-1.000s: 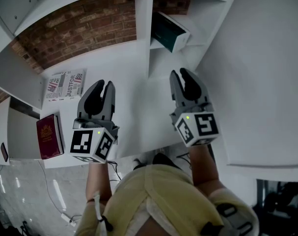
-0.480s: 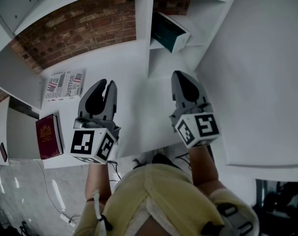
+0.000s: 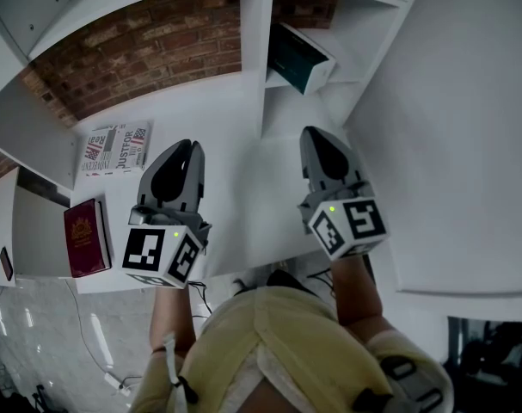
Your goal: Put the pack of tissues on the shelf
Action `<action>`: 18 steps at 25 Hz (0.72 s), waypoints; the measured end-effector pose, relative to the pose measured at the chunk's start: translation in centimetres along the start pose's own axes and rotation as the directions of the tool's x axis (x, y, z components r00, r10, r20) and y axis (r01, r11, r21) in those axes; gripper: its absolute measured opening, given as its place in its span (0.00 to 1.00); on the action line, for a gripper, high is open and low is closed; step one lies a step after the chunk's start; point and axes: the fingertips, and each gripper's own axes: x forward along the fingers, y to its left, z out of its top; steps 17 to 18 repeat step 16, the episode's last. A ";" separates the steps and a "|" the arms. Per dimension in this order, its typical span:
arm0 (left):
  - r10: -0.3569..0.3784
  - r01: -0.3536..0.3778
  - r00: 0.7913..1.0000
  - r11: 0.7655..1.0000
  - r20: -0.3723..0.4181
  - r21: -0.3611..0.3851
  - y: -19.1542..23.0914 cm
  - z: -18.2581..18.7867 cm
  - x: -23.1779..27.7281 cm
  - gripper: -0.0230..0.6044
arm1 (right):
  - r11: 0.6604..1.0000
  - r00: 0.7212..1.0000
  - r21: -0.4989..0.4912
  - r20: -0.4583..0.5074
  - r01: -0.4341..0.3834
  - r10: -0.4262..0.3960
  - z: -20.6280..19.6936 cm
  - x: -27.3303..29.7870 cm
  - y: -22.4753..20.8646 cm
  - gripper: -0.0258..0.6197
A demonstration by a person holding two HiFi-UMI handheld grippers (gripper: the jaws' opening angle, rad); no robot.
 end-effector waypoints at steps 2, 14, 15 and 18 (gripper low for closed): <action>0.004 -0.004 1.000 1.000 0.001 -0.011 0.1 0.0 -0.1 0.10 | 1.000 1.000 0.004 0.002 -0.003 0.003 0.0 0.0 0.0 0.04; -0.003 0.003 1.000 1.000 0.007 -0.009 0.0 0.0 0.0 0.08 | 1.000 1.000 0.018 0.007 0.003 -0.003 0.3 0.0 -0.8 0.04; 0.000 0.000 1.000 1.000 0.005 -0.007 0.0 0.0 0.0 0.07 | 1.000 1.000 0.018 0.008 0.003 -0.003 0.3 0.0 -0.8 0.04; 0.002 -0.002 1.000 1.000 0.002 -0.004 0.0 0.0 0.0 0.07 | 1.000 1.000 0.018 0.008 0.003 -0.003 0.3 0.0 -0.9 0.04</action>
